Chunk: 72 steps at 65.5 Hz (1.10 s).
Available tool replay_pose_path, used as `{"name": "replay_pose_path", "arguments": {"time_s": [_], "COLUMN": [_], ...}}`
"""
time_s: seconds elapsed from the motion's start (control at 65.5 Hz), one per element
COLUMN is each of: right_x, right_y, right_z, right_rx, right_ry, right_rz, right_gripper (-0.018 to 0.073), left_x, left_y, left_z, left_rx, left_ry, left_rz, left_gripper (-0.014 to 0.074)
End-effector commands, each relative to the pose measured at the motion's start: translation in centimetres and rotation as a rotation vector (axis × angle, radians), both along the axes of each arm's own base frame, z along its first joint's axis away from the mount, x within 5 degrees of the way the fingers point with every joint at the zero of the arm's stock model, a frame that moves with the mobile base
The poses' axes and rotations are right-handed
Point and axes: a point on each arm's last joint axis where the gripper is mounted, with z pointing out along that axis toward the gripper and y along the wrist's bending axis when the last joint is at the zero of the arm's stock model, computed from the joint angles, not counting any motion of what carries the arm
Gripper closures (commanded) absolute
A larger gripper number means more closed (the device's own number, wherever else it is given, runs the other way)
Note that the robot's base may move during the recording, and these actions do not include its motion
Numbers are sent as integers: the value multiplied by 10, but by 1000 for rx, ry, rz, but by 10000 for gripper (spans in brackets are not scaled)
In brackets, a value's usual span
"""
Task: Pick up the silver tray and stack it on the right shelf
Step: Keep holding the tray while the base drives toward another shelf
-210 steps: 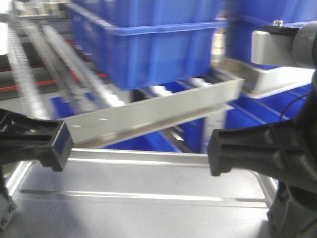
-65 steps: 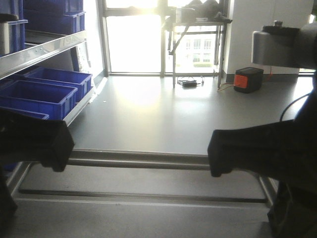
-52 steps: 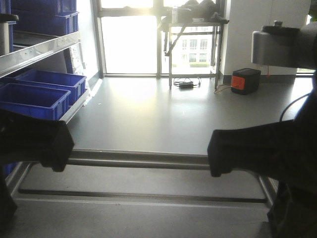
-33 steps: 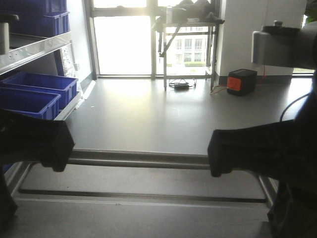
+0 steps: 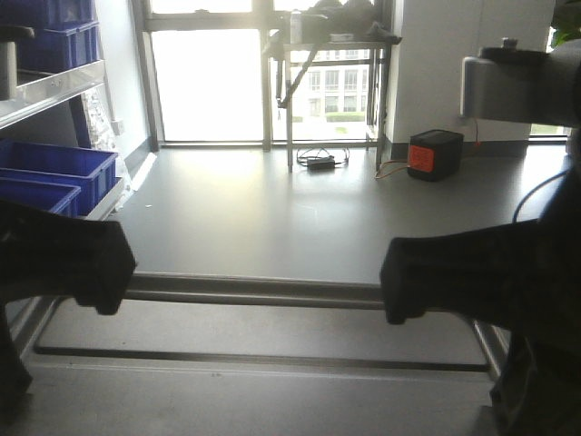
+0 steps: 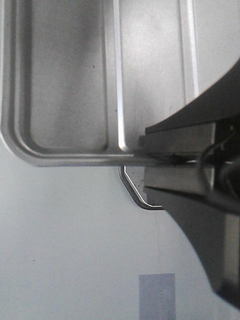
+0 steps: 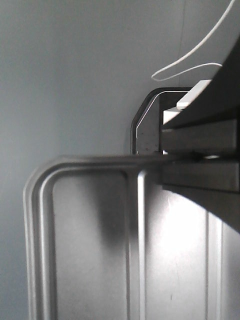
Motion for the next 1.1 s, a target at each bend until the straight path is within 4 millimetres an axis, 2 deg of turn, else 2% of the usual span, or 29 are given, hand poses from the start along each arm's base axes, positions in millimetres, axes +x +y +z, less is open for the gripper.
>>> {"name": "replay_pose_path", "arguments": {"time_s": [0.0, 1.085], "right_x": [3, 3], "right_y": [-4, -4], "right_z": [8, 8], "right_rx": [-31, -33], "right_ry": [-41, -41], "right_rz": [4, 3], "right_gripper": [503, 503], "left_x": [-1, -1], "left_y": [5, 5], "left_z": [10, 10], "left_rx": [28, 28], "left_ry": [-27, -27], "left_rz": [-4, -4], "left_gripper": [689, 689]}}
